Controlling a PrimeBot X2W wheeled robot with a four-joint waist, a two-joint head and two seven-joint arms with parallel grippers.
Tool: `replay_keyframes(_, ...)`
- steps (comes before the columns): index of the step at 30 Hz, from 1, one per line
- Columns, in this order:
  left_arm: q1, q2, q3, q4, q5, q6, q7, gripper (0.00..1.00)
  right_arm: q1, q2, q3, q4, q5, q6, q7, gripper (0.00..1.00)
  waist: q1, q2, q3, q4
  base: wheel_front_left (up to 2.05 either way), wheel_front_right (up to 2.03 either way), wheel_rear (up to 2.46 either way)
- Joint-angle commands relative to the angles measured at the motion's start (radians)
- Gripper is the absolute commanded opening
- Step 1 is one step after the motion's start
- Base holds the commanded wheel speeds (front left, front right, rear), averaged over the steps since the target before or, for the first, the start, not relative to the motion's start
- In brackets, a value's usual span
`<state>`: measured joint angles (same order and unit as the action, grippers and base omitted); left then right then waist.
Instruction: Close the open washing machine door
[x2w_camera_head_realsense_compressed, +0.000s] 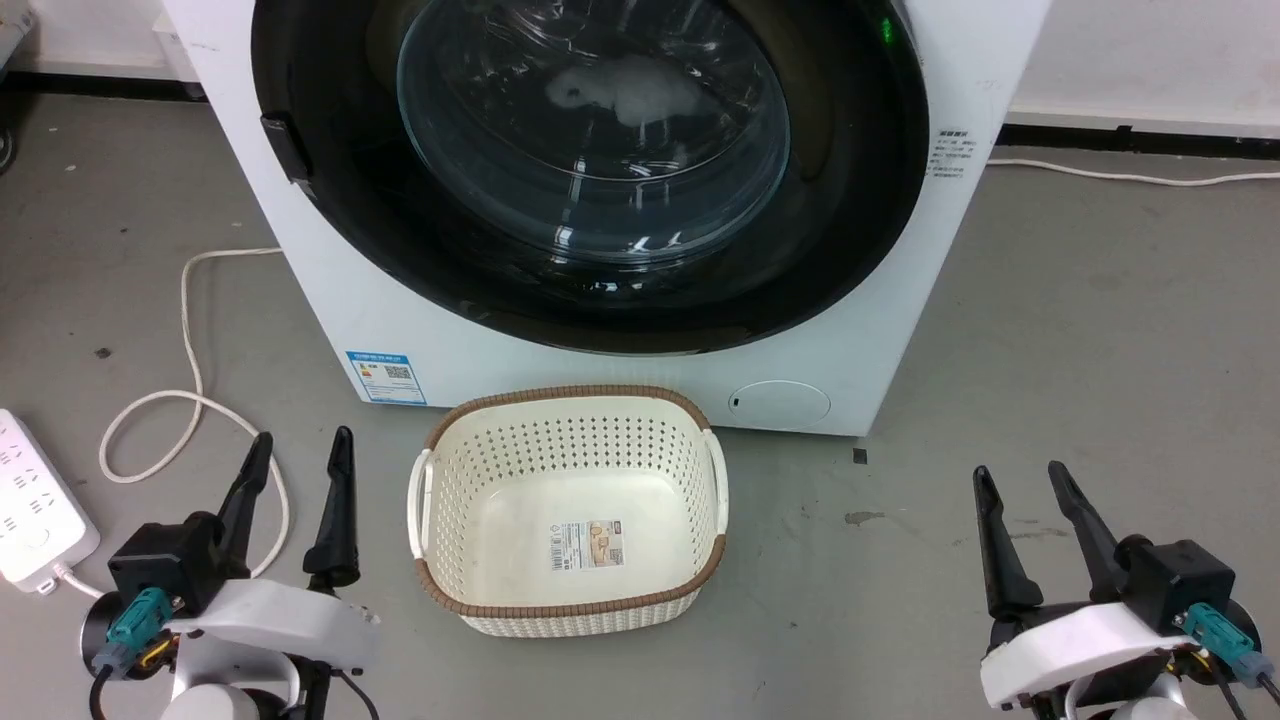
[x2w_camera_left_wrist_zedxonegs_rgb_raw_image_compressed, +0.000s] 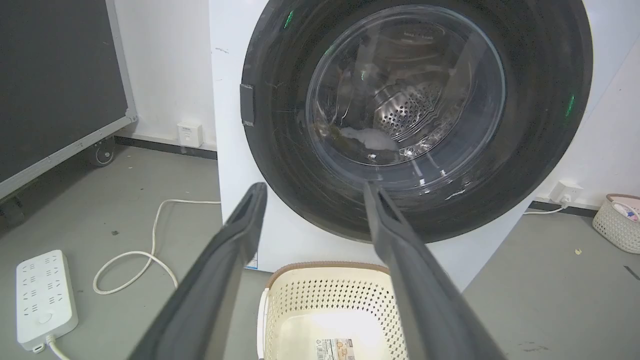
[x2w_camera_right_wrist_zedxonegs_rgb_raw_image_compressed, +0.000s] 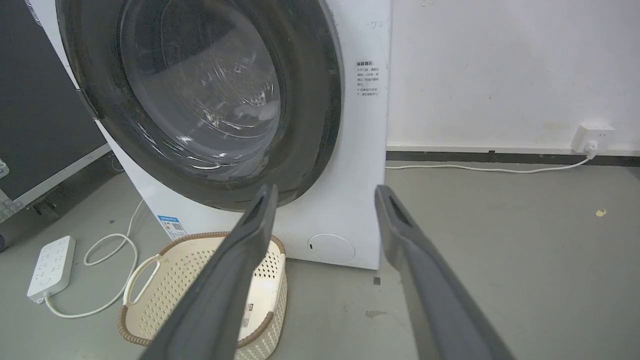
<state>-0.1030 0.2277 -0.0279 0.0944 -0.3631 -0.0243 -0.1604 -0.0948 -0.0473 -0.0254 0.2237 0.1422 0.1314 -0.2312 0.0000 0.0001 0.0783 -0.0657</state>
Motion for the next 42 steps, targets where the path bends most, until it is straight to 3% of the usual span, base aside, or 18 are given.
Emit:
replay_keyframes(1, -0.006, 0.0, -0.002, 0.002, -0.002, 0.005, -0.002, 1.0, 0.009, -0.003, 0.002, -0.004, 0.007, -0.001, -0.005, 1.0, 0.0, -0.0001, 0.0, 0.0, 0.0, 0.0, 0.0)
replay_keyframes(8, -0.01, -0.004, 0.002, 0.004, -0.013, 0.015, -0.008, 1.0, 0.012, -0.003, 0.004, -0.007, 0.009, -0.001, -0.005, 1.0, 0.0, -0.0001, -0.001, 0.002, 0.0, 0.0, 0.0)
replay_keyframes(9, -0.001, -0.001, 0.002, 0.002, -0.01, 0.013, -0.003, 0.0, 0.001, 0.0, 0.003, -0.003, 0.001, 0.0, 0.0, 0.0, 0.0, -0.0001, -0.001, 0.002, 0.0, 0.0, 0.0)
replay_keyframes(42, 0.026, -0.046, 0.01, -0.023, 0.086, 0.016, 0.039, 0.0, 0.025, -0.001, 0.008, -0.06, -0.037, 0.0, 0.06, 0.0, 0.0, -0.0001, -0.021, 0.019, 0.0, 0.0, 0.0)
